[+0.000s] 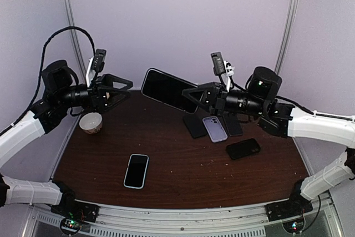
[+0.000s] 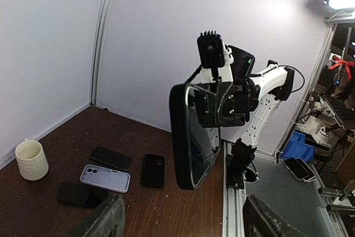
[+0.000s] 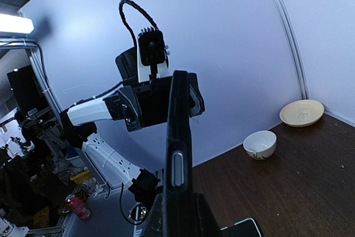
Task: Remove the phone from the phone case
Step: Pass from the left arm to the right, then remove the top left corner of the phone from the phone case.
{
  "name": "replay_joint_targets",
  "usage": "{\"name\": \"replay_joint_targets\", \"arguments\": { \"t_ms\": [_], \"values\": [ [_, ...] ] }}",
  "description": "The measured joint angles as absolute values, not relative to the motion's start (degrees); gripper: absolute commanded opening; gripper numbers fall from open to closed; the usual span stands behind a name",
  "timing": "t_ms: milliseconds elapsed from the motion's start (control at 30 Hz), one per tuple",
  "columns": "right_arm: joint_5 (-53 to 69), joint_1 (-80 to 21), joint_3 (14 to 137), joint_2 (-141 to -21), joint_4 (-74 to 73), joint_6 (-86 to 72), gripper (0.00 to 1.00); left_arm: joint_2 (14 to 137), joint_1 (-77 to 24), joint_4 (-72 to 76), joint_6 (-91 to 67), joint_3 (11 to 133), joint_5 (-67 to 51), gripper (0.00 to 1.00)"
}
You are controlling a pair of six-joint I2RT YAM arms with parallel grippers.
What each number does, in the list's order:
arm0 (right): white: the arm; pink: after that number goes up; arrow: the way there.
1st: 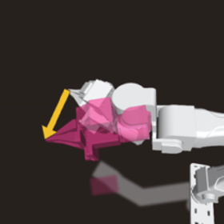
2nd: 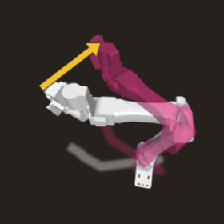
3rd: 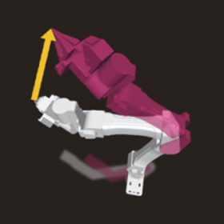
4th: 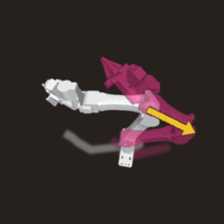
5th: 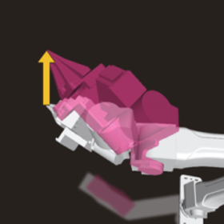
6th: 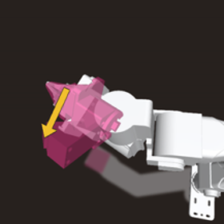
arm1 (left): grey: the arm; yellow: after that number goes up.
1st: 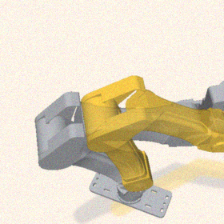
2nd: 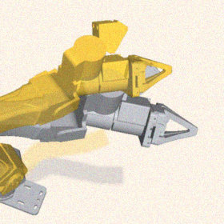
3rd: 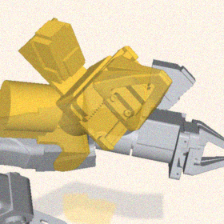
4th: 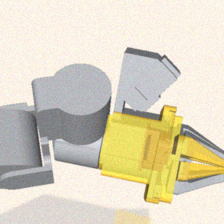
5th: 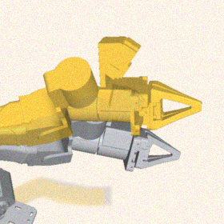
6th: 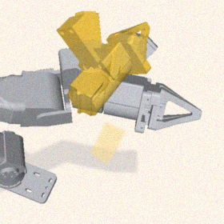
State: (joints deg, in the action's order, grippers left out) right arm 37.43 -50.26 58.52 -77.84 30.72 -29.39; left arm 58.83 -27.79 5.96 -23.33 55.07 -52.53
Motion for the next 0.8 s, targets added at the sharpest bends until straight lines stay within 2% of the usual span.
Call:
{"name": "replay_joint_targets", "arguments": {
  "t_ms": [300, 533, 800],
  "values": [
    [27.5, -50.5, 53.3, -66.1, 9.6, -12.5, 0.0, 59.6, -27.8, 1.4, -17.2, 55.1, -51.0, 0.79],
    [22.7, -50.5, 47.8, -62.5, 6.7, -0.8, 0.0, 61.2, -27.8, 1.1, -14.7, 55.1, -50.9, 0.79],
    [24.1, -50.5, 48.8, -62.5, -2.4, 14.1, 0.0, 62.7, -27.8, -0.4, -12.9, 55.1, -50.2, 0.74]
  ]
}}
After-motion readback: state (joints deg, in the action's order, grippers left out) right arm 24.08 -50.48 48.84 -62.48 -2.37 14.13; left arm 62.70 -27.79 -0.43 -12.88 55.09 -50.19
